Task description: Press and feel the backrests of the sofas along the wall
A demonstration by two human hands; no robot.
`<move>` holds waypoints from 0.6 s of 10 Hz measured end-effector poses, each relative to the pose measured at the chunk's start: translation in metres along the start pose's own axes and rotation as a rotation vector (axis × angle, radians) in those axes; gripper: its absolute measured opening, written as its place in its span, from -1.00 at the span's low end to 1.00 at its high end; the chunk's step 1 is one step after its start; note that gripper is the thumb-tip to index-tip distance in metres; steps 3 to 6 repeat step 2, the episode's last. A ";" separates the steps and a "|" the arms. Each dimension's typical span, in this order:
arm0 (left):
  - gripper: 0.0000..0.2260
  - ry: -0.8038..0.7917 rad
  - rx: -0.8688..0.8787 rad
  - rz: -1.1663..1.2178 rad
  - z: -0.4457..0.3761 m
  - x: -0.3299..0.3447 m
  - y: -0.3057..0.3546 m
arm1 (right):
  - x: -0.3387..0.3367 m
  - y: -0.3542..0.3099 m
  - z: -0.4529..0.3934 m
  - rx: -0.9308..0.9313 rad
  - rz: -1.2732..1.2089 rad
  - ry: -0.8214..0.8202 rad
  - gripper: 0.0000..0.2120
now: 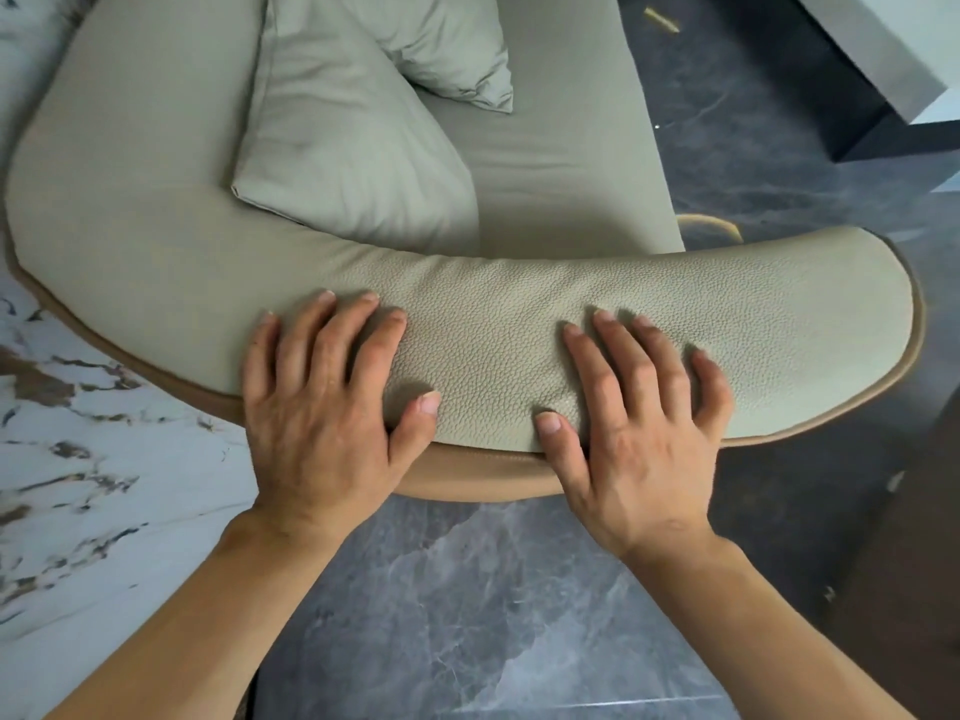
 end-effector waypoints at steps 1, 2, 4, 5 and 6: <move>-0.41 -0.157 -0.067 0.018 0.007 -0.016 0.003 | -0.017 0.000 0.004 0.023 -0.018 -0.110 -0.37; -0.36 -0.163 -0.106 0.025 0.012 -0.033 0.009 | -0.034 -0.007 0.007 0.047 -0.034 -0.102 -0.34; -0.36 -0.163 -0.106 0.025 0.012 -0.033 0.009 | -0.034 -0.007 0.007 0.047 -0.034 -0.102 -0.34; -0.36 -0.163 -0.106 0.025 0.012 -0.033 0.009 | -0.034 -0.007 0.007 0.047 -0.034 -0.102 -0.34; -0.36 -0.163 -0.106 0.025 0.012 -0.033 0.009 | -0.034 -0.007 0.007 0.047 -0.034 -0.102 -0.34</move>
Point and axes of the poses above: each hand's wrist, its own z-axis away from the middle knuckle, its own x-axis out of the palm, y = z × x, the point moved 1 cm from there along -z, towards the middle knuckle, and after that the axes turned 3 degrees about -x, right-handed, at the moved point
